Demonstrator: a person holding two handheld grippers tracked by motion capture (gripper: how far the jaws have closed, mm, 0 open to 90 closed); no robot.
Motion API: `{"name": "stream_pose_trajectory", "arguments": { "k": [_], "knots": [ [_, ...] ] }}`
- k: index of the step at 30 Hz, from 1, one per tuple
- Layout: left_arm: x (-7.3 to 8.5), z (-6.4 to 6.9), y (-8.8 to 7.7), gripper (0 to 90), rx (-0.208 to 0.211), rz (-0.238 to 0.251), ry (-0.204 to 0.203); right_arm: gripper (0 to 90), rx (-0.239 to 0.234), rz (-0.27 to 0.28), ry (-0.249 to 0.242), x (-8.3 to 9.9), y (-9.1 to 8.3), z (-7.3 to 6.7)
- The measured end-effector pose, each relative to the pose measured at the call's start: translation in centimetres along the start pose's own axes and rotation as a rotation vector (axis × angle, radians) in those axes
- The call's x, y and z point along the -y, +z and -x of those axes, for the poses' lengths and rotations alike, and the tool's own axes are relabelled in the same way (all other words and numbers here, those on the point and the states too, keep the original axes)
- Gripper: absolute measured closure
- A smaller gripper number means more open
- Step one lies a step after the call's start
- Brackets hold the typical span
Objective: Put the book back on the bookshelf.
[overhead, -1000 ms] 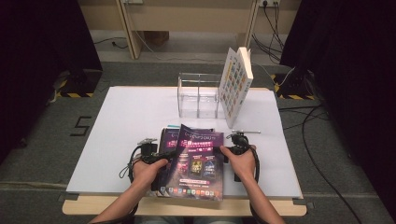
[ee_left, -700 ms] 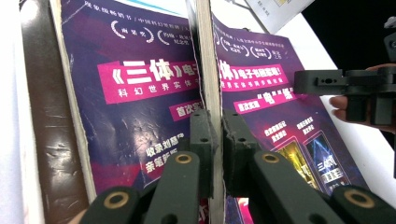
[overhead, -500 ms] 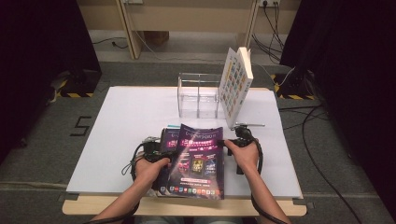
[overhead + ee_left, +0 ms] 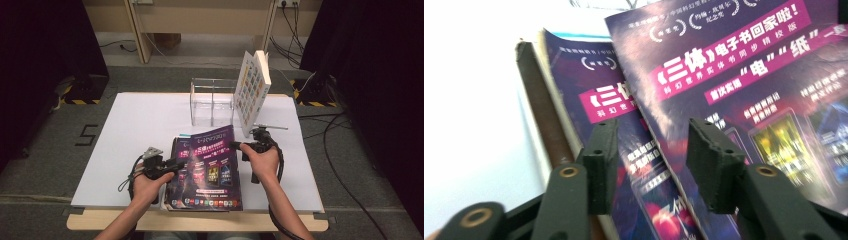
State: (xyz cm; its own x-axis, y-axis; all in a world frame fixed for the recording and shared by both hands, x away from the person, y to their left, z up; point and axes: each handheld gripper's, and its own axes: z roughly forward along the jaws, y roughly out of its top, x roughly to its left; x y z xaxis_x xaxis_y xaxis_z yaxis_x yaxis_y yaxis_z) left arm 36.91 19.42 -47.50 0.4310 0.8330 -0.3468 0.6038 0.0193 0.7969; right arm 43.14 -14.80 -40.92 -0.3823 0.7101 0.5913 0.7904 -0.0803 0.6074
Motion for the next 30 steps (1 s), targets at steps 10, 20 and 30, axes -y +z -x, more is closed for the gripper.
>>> {"name": "stream_pose_trajectory", "arguments": {
  "k": [10,20,30],
  "knots": [
    [1.6,-1.1,-2.4,45.9,-0.057,0.072,0.034,85.0,0.024,0.146,-0.102,-1.6,-2.4,-2.4],
    [1.6,-1.3,-2.5,37.0,-0.052,0.090,0.017,85.1,0.076,0.290,-0.165,-3.3,-4.1,-4.0],
    [1.8,-1.2,-2.5,35.4,-0.055,0.092,0.020,85.1,0.109,0.388,-0.190,-5.9,-4.7,-5.5]
  ]
}}
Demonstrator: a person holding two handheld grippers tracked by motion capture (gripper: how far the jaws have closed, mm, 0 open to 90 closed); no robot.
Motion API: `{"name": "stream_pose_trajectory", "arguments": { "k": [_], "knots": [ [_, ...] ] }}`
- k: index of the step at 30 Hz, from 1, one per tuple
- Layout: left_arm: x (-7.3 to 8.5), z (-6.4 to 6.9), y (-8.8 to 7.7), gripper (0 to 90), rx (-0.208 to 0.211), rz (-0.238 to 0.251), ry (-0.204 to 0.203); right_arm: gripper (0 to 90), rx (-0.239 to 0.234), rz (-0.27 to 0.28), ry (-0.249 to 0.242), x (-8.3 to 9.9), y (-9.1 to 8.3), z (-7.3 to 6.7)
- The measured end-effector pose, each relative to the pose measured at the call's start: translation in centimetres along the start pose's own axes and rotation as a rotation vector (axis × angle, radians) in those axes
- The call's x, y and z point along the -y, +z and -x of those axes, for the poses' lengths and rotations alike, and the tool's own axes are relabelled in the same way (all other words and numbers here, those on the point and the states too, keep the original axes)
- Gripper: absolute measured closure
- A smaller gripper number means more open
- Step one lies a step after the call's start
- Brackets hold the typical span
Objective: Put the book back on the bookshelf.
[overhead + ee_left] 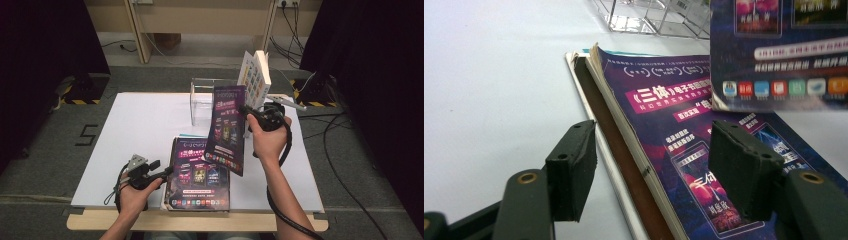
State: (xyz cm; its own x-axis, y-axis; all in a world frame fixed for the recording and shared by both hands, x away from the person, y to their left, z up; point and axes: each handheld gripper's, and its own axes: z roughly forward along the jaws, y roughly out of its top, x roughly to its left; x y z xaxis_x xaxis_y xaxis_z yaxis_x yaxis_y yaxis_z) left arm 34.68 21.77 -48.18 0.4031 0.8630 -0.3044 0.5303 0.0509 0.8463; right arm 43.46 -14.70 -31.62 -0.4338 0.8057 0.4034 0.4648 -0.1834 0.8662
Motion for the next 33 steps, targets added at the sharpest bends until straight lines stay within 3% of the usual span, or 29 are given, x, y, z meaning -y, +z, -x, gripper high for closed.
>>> {"name": "stream_pose_trajectory", "arguments": {
  "k": [6,7,12,22,23,26,28,30,33],
  "knots": [
    [0.0,0.0,0.1,35.6,0.000,-0.001,0.000,85.1,0.036,0.044,-0.022,-1.9,1.2,-0.5],
    [0.0,-0.1,0.1,35.7,-0.004,0.000,0.002,85.1,0.055,0.065,-0.047,-2.9,1.9,-0.8],
    [0.1,-0.3,0.1,35.9,-0.009,-0.005,0.004,85.1,0.114,0.116,-0.082,-5.4,4.2,-1.0],
    [0.1,-0.6,0.3,36.3,-0.001,-0.003,-0.007,85.0,0.166,0.220,-0.053,-9.1,7.7,-0.9],
    [0.1,-0.6,0.3,36.3,-0.001,-0.003,-0.007,85.0,0.166,0.220,-0.053,-9.1,7.7,-0.9],
    [0.3,-0.7,0.4,36.4,-0.002,-0.010,-0.006,84.7,0.186,0.257,-0.073,-8.0,9.8,-0.1],
    [0.4,-0.7,0.4,36.5,-0.002,-0.012,-0.008,84.6,0.209,0.241,-0.097,-6.5,10.9,0.2],
    [0.4,-0.8,0.3,36.6,0.001,-0.009,-0.010,84.3,0.234,0.189,-0.118,-4.8,11.6,0.4],
    [0.3,-0.8,0.2,36.6,-0.002,-0.004,-0.010,83.8,0.251,0.213,-0.153,-3.3,11.4,0.4]
  ]
}}
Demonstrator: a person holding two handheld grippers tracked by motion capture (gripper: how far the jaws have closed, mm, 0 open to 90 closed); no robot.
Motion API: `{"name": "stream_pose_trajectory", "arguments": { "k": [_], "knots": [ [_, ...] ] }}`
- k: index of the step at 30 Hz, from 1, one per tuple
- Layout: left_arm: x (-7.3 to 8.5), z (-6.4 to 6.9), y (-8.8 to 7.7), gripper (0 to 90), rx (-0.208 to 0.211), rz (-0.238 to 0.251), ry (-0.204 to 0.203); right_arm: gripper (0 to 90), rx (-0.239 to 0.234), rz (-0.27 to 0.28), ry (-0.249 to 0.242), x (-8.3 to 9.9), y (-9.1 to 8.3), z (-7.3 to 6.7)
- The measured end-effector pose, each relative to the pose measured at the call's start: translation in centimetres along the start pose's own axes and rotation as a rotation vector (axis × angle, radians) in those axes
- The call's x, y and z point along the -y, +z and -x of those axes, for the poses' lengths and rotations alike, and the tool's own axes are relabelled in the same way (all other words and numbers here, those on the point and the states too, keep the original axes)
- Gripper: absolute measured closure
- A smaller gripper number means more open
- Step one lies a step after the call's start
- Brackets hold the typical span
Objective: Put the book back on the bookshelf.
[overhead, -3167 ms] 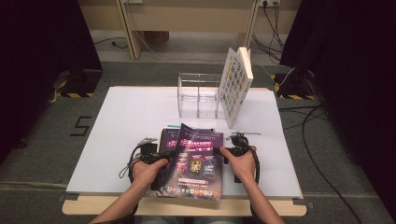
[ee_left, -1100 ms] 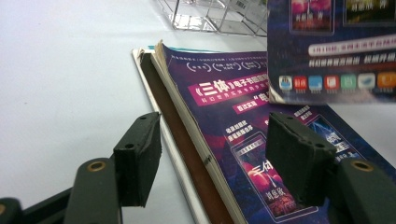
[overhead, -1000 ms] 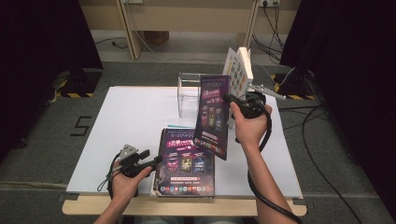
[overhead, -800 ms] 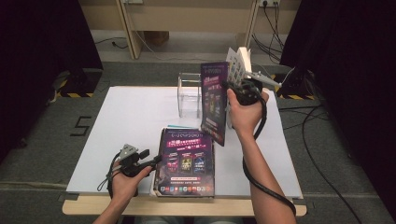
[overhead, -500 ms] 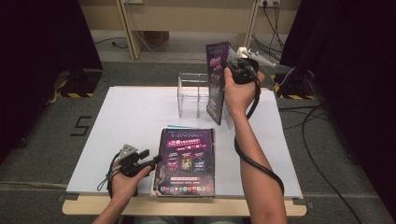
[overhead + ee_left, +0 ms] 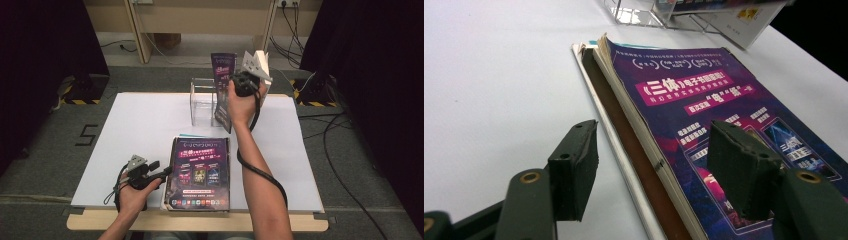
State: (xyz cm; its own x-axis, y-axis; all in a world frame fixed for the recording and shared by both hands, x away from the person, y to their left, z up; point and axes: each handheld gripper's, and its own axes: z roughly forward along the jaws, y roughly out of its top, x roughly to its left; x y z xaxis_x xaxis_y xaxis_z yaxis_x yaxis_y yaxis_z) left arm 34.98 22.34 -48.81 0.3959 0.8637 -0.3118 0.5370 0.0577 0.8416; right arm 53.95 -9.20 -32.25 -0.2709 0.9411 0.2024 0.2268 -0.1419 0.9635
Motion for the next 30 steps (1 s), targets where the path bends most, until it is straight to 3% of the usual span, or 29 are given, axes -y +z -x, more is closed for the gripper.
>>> {"name": "stream_pose_trajectory", "arguments": {
  "k": [3,8,10,13,22,25,26,30],
  "knots": [
    [0.0,-0.1,0.0,36.8,-0.003,0.000,-0.008,83.1,-0.008,-0.011,-0.026,0.5,-2.5,-0.2],
    [0.0,0.1,0.0,36.8,0.002,0.002,-0.007,80.3,-0.009,-0.073,-0.012,1.2,-4.7,0.4],
    [0.0,0.2,0.0,36.9,0.007,-0.002,-0.009,77.3,-0.014,-0.133,0.000,1.7,-6.0,1.1],
    [0.1,0.3,0.0,37.0,0.010,-0.004,-0.012,76.2,-0.005,-0.174,0.011,1.8,-6.7,1.9],
    [0.2,0.1,0.0,37.1,0.005,-0.004,-0.015,78.3,0.006,-0.302,0.040,0.0,-6.1,2.8],
    [0.2,0.1,0.0,37.2,0.005,-0.006,-0.015,79.9,0.024,-0.357,0.052,-0.6,-5.4,2.9],
    [0.2,0.0,0.0,37.2,0.003,-0.008,-0.013,82.9,0.050,-0.390,0.054,-1.0,-5.1,3.0],
    [0.2,0.0,0.0,37.3,0.000,-0.008,-0.010,84.5,0.060,-0.408,0.070,-1.2,-4.9,3.1]
  ]
}}
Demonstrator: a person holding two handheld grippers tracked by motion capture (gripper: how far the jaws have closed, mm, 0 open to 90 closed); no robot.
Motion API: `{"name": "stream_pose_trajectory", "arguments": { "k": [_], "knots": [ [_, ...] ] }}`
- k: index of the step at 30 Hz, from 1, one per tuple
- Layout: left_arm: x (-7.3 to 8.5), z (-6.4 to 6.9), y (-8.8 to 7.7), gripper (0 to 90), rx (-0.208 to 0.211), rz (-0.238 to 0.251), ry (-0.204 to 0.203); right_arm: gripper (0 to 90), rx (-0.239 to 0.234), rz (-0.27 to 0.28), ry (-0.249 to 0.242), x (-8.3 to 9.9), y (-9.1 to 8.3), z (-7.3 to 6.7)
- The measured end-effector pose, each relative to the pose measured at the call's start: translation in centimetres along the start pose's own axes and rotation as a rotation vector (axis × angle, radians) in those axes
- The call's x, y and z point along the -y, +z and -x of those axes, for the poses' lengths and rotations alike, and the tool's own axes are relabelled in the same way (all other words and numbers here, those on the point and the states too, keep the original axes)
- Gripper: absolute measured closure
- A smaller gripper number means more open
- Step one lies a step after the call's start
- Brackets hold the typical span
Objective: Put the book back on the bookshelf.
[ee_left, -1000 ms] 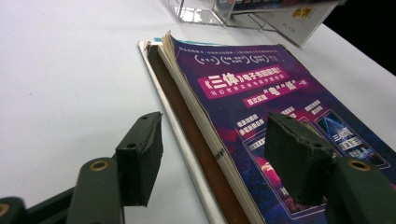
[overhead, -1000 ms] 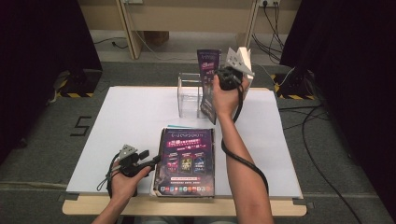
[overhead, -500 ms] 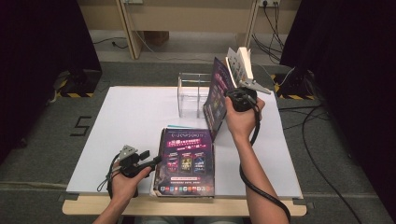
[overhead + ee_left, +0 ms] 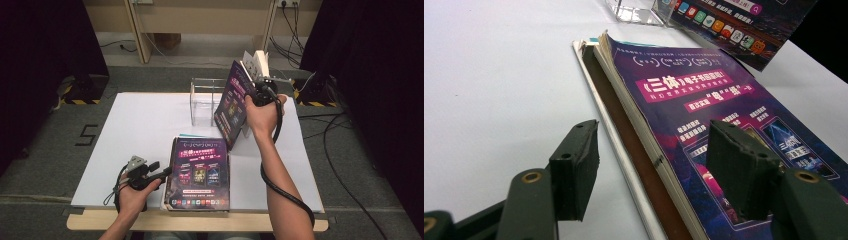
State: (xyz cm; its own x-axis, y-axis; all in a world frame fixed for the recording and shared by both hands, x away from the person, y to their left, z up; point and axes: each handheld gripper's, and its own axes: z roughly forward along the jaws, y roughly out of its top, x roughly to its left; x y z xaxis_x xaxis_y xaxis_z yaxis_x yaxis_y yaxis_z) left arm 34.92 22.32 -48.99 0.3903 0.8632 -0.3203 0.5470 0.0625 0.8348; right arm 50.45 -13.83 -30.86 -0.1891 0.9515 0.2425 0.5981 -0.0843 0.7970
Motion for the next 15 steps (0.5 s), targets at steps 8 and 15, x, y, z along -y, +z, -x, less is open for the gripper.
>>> {"name": "stream_pose_trajectory", "arguments": {
  "k": [8,15],
  "knots": [
    [0.0,0.0,0.0,37.4,-0.002,0.002,0.004,84.8,-0.009,0.090,-0.054,-0.8,-0.4,-1.3],
    [0.0,0.0,0.1,37.5,-0.002,0.002,0.006,84.8,-0.021,0.180,-0.041,-1.5,0.5,-2.3]
  ]
}}
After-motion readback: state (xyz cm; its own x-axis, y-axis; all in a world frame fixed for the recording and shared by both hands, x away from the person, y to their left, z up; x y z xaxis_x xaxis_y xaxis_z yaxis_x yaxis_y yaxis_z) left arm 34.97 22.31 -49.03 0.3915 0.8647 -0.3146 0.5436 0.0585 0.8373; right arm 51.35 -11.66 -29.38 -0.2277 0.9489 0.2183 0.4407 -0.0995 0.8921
